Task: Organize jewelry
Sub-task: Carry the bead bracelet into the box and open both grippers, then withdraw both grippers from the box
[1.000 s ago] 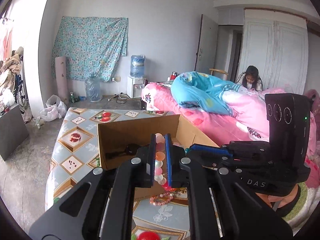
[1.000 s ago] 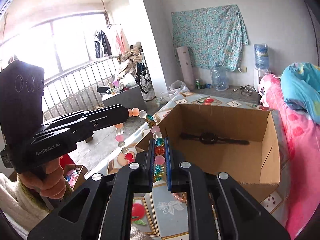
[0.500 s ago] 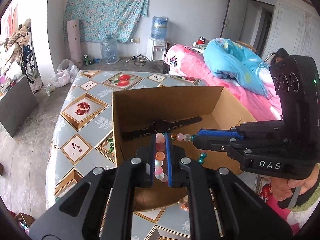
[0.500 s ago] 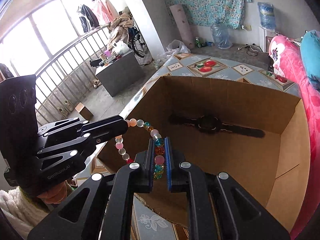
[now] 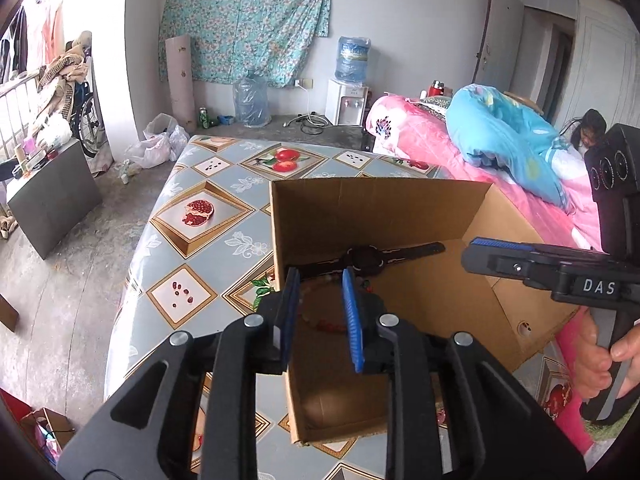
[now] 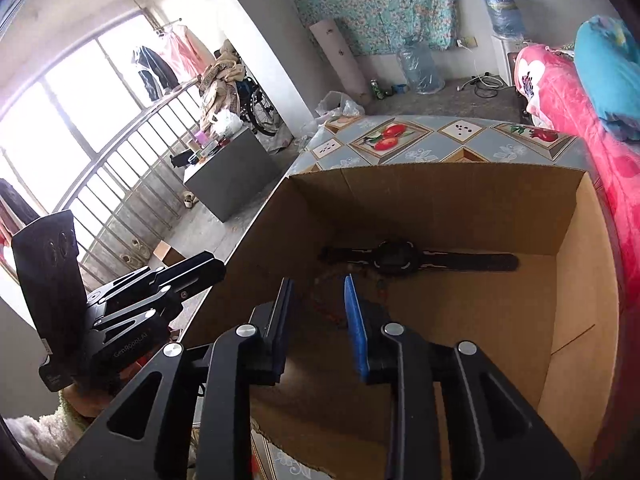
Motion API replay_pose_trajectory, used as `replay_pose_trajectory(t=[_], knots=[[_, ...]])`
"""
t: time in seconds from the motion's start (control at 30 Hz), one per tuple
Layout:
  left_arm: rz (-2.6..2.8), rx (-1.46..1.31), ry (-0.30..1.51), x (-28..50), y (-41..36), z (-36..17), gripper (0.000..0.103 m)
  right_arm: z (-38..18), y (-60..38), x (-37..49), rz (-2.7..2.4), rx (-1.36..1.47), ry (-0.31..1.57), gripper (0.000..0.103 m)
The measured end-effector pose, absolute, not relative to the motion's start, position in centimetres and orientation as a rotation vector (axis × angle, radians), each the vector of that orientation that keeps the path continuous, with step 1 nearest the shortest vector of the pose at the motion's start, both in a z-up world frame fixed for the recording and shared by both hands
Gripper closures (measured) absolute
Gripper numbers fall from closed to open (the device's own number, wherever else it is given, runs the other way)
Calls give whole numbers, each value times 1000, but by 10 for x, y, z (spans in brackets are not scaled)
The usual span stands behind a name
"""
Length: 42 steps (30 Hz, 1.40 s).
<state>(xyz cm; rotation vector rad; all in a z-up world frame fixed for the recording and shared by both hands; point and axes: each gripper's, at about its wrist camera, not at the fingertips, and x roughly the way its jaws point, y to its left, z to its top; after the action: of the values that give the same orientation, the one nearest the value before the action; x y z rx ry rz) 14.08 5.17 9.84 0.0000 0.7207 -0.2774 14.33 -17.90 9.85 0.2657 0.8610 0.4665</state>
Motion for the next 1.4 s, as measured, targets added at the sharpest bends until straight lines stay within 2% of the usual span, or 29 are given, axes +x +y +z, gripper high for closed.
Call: replay_pose_trajectory(t=[0.17,0.23,0.33,0.53,0.73,1.4], knots=[[-279,-59,675,111,77,104,74,124,-224,91,367,238,739,55],[-296,-107,658,97,89,103,67,129,-247,70,304,247,702,50],[-324,-191,651,80,102,96,59,126,-277,44,224,286,674,46],[-372,-326,662,70,110,78,46,90,-306,35,176,428,743,46],[-355,-378,709,84,107,63,45,67,-310,51,188,541,786,46],[-313,-371,746,100,78,43,43,54,-292,75,147,422,869,43]])
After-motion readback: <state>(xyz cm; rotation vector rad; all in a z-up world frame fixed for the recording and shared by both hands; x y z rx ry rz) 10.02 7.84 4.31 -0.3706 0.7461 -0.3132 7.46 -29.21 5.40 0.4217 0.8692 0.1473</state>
